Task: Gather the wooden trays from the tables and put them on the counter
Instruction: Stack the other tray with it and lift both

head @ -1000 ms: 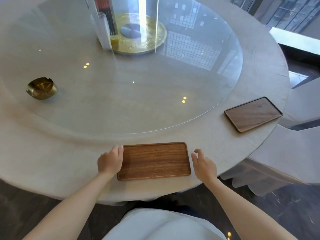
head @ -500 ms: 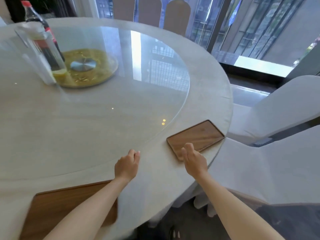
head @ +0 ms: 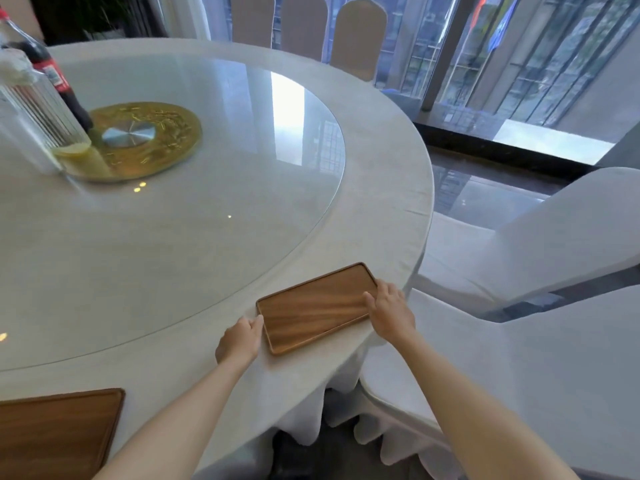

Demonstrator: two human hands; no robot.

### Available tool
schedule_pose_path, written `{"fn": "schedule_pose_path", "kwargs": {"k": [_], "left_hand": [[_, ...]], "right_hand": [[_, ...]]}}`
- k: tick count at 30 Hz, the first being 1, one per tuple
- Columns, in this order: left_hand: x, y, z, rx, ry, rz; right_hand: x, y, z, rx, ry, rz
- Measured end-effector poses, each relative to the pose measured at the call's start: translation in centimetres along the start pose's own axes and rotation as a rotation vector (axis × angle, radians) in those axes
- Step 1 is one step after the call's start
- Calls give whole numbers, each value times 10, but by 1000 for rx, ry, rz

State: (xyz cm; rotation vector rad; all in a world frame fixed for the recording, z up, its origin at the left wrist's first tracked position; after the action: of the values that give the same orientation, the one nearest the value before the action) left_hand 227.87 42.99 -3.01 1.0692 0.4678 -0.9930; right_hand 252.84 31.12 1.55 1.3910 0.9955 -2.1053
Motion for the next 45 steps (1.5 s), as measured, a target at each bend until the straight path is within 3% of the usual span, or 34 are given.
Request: {"fn": "schedule_pose_path", "kwargs": {"k": [4,14,19,24,29,37,45], "left_hand": [[12,7,1,-40,-23,-23],[15,13,-1,-97,-9,-25],[-14,3,-7,-29,85,-19],[-64,-17,-22,113,172,13],[-134,-78,-36,235,202,40],[-255,-222,-59,246,230,-68],[-277,-329,-46,218,204,-195]], "right_hand": [[9,8,-13,29,-85,3],[12,18,-34,217,-99,-131],[14,2,-20,239,-86,-152],[15,-41,4,214,44,-179],[33,-121,38,163,156,-191],[119,-270,112,70,124,-215],[182,-322,177,16,95,-166]]}}
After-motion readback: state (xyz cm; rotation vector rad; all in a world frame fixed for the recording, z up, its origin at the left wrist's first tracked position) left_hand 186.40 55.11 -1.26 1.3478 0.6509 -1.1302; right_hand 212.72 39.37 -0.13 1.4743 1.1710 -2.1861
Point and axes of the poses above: each hand's wrist, its own z-axis away from the middle knuckle, its own x-axis out of the palm, y = z × x, the point moved 4 cm from there along -z, towards the middle knuckle, and after that the axes turned 4 degrees about z, right-handed, at the moved point
